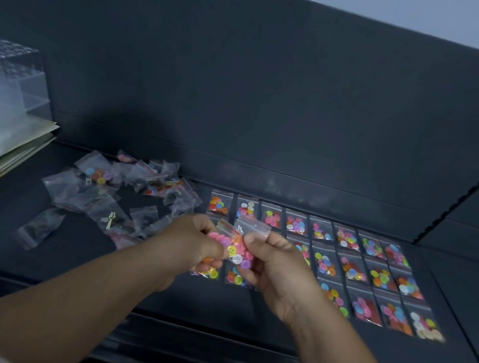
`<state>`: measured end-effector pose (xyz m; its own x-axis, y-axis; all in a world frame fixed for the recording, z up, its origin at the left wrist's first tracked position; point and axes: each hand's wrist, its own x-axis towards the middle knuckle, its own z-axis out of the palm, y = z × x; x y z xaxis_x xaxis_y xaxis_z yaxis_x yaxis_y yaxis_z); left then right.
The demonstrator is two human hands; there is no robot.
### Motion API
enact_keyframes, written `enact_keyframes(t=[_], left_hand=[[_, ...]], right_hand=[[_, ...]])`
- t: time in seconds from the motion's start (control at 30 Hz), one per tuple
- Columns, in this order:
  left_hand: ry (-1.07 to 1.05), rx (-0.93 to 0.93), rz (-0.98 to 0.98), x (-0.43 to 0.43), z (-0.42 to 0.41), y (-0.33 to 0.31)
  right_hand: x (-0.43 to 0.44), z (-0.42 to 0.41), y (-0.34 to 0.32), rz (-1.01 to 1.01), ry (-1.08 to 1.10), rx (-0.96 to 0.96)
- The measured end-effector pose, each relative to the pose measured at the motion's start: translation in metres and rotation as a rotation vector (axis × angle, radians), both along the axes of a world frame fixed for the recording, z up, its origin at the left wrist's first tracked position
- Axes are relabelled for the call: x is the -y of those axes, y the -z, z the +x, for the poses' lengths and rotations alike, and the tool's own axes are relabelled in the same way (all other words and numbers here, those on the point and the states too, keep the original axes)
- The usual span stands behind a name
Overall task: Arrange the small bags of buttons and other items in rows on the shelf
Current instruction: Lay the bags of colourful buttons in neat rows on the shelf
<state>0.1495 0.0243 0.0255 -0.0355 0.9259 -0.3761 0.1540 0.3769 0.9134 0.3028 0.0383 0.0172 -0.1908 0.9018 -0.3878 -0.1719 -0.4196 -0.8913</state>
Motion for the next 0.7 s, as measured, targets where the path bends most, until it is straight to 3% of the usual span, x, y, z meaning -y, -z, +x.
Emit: enact_keyframes(t=[0.23,0.4,0.7], left_hand=[[0.017,-0.015,-0.03,0.004,-0.01,0.001],[-0.09,0.039,-0.052,0.006,-0.026,-0.001],[-0.23,0.15,-0.049,0.009,-0.041,-0.004]], right_hand=[[-0.002,0.001,0.007,0.018,0.025,0.146],[0.003,-0.001,0.01,-0.009,-0.03,0.177],[0.025,-0.021,0.026,0.042,-0.323,0.512]])
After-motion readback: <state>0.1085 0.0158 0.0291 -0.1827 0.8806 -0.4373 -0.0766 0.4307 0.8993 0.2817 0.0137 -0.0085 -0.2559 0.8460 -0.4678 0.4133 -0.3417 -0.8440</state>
